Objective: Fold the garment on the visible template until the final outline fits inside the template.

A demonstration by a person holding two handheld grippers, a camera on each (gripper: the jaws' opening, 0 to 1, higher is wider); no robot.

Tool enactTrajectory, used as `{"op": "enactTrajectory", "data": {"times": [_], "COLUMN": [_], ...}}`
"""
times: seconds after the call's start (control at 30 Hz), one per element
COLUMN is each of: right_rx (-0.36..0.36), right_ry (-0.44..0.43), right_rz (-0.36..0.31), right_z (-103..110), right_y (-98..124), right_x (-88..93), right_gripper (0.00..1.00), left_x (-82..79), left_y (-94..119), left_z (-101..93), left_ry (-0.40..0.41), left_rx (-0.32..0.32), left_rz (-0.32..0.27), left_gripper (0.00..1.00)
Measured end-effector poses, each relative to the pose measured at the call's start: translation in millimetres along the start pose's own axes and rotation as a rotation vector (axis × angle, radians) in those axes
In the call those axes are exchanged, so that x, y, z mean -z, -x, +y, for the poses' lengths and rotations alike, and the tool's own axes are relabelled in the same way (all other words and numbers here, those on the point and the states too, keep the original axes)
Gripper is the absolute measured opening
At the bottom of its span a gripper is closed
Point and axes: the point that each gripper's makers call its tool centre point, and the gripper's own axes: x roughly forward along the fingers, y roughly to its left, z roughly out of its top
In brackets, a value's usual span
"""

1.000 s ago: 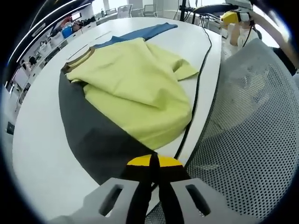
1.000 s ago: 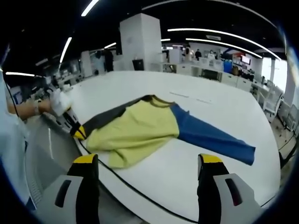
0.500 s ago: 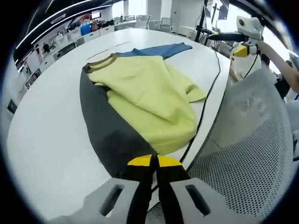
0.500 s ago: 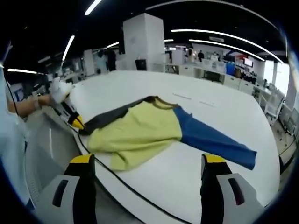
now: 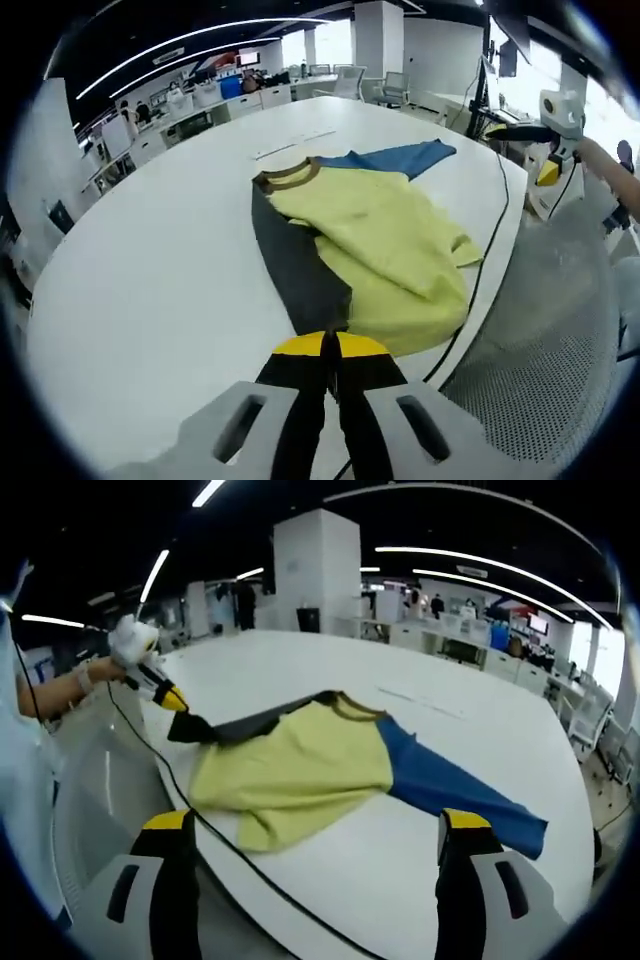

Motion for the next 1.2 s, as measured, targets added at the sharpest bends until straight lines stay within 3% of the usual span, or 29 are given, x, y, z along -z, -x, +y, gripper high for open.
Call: {"op": "enactTrajectory", "data": {"times": [0.37,0.63,1.2], "right_rx": [0.011,0.024,0.032], "right_ry": [0.004,-0.002,-0.003], "right_rz": [0.007,0.004,0.009], "right_z": [0,-1,1], "right_y": [-1,0,-4], "right_x": [-2.1,-5.7,-10.9], "right_gripper": [1.00,1.00,1.00], "left_x": [1.0,13.0,39.0], "left_y": [11,15,13], "left_z": [57.3,94.3,169.0], "left_ry": [0.015,0.062,0.068], "left_rx": [-0.102,-0.170,-0.284], "left_rz": [-0.001,0.005,0.047], "left_gripper": [0.00,0.00,0.00]}}
